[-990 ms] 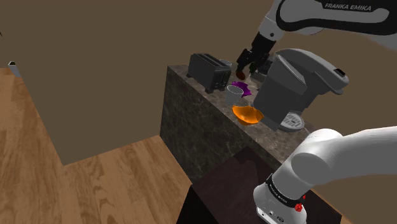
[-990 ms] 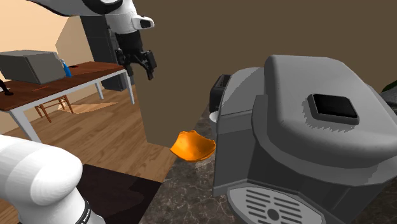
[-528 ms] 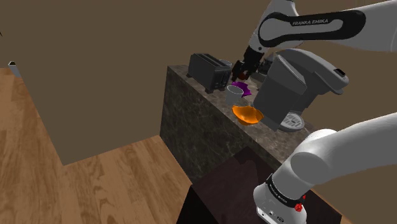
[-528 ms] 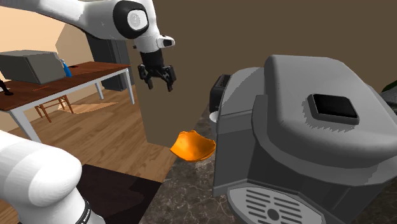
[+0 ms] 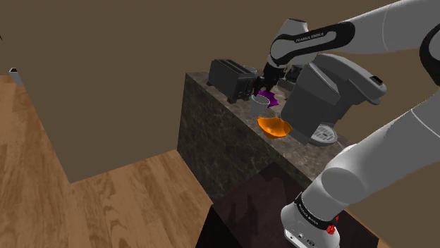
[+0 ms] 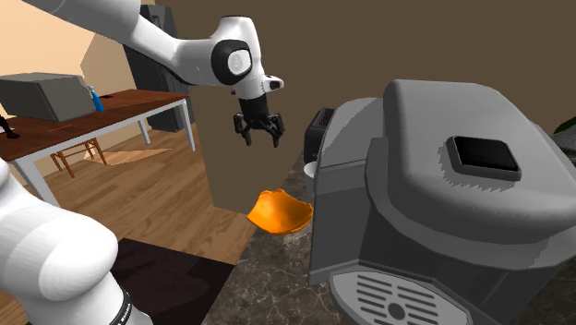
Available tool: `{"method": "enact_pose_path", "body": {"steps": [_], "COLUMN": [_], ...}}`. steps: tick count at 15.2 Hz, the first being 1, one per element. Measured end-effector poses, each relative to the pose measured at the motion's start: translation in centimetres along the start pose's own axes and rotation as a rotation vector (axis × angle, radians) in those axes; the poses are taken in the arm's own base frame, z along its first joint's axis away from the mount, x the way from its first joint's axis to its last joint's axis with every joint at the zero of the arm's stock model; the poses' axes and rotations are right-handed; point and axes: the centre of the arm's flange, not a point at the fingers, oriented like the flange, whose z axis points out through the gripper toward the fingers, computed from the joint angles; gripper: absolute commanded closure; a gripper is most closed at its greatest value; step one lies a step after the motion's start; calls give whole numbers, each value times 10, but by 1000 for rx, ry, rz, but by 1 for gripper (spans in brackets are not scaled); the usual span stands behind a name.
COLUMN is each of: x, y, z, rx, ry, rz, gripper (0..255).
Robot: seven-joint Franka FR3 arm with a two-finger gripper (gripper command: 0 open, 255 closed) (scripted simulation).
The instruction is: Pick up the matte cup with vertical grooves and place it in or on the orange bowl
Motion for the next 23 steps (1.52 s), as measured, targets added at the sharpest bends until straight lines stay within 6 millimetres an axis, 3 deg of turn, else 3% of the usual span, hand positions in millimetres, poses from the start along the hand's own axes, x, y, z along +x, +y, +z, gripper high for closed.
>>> {"method": "enact_pose_path", "body": {"steps": [13, 20, 23], "x": [77, 81, 80], "y": [84, 95, 96], "z": [119, 159, 167], "rx": [-82, -88, -88], "ry": [-33, -35, -35], "rz": [-63, -68, -68], "gripper": [0, 0, 0]}}
